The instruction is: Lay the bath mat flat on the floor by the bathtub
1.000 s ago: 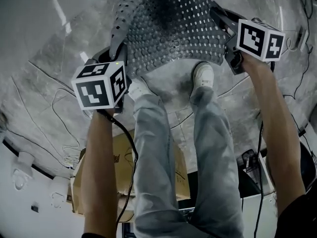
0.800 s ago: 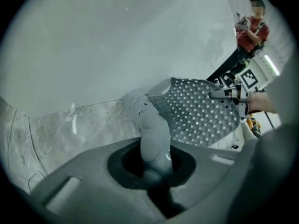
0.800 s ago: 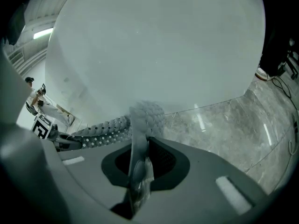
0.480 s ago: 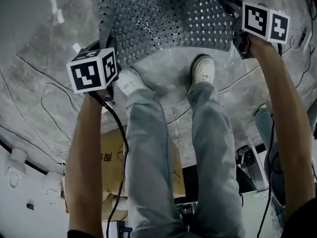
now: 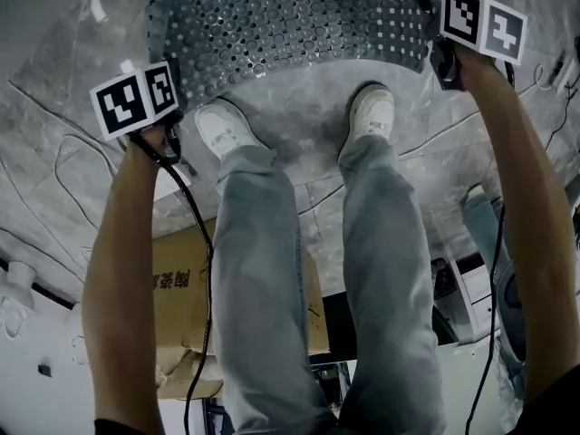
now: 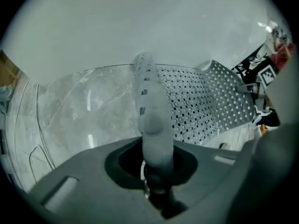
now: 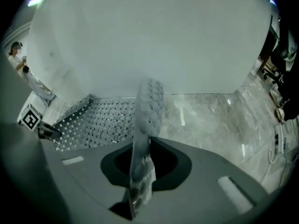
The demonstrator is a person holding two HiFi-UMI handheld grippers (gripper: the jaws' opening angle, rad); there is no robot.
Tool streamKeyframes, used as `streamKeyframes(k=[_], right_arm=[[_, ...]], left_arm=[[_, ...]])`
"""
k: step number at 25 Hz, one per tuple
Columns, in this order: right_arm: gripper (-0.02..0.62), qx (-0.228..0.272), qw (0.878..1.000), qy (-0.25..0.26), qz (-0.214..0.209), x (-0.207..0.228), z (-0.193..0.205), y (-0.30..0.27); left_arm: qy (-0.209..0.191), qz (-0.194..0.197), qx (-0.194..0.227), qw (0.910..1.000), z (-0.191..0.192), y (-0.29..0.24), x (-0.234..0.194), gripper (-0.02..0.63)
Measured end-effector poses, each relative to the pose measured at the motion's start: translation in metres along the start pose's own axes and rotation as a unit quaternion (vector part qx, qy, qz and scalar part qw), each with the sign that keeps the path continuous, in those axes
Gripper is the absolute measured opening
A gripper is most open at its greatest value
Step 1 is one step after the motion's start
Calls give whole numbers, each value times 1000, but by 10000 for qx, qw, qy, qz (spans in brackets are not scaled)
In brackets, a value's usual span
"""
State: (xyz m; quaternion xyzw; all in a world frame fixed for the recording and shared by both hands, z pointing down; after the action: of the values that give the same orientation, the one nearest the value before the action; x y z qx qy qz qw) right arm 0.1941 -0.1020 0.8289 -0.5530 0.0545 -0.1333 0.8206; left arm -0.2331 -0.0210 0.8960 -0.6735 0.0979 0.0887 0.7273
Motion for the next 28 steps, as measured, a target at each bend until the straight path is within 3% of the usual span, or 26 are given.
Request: streamKeyframes(k=[1,4,6,11,16,18,21,24,28], right_arm=[[52,-103,9999,37,113,2,5,-1],[100,-307,9988,199,333,9,18,1],[135,-360,9983,232,402,15,19,5],[132,-179,9987,-158,442,18,16,30],[75,-143,9986,-289,418,15,13,56],[6,-51,9985,-400,359,11,13,68],[6,-25,9979,-605,225,3,19,80],[6,-56,9967,-791,172,-4,22,89],[6,44,9929,-1183,79,-10,21,108]], left_arm=[[139,-10,-53,9999,1,0,-4,59],[865,165,-78,9961,2,2,-12,209],[1134,242,-22,9933,-2,6,-14,229],[1233,367,-26,9917,-6,22,-2,229],[1366,482,35,9894,-10,45,26,164],[1574,650,173,9852,-12,57,39,139],[1788,763,351,9803,-14,76,55,101],[1844,743,357,9794,-10,90,69,9],[1830,838,325,9790,-4,111,87,3]])
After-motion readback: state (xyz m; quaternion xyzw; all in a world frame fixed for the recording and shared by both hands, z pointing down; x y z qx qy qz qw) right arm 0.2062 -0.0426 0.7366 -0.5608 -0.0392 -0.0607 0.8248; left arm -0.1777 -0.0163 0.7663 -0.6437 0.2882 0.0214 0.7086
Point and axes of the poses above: the fingertips, and each gripper's own axes: y backward along the fingers, x to its right, z out of its underside, the point moved 6 cm from there along y, backward along the fingers, and after that the axes turned 9 degrees about y, right-handed, at the moved point
